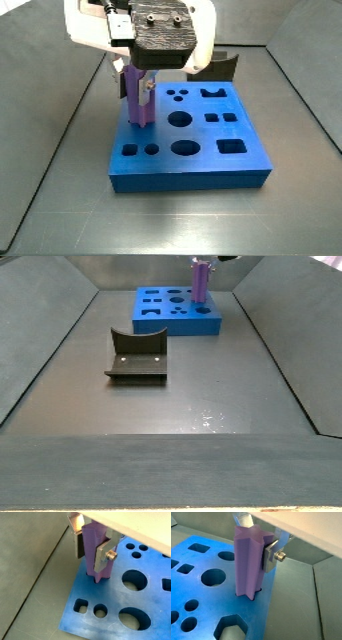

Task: Pick up the star object. Move up. Place the star object on the fixture. Regrasp the star object. Move to above the board. Insert the star object.
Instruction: Insert the star object.

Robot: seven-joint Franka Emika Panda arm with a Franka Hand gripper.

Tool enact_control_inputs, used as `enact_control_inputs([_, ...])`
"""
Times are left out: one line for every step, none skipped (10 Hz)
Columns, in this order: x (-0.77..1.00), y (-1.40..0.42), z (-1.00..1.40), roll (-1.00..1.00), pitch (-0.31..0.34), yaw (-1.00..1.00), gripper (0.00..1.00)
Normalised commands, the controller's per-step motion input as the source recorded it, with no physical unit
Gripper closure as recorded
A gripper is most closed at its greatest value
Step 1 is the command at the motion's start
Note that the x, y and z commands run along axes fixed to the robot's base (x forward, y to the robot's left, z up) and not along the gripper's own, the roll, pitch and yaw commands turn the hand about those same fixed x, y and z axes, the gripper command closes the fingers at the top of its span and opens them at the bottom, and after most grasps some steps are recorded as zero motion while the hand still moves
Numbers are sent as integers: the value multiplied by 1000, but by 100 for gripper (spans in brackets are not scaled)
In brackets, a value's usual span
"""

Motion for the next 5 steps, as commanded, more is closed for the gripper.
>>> enact_control_inputs([129,0,-803,443,6,123,100])
enact_control_inputs([0,0,-29,0,0,0,100])
enact_control_inputs([60,0,0,0,40,0,100])
enact_control_inputs([0,0,-11,-9,-14,0,100])
enact_control_inputs([0,0,0,-20,-29,0,100])
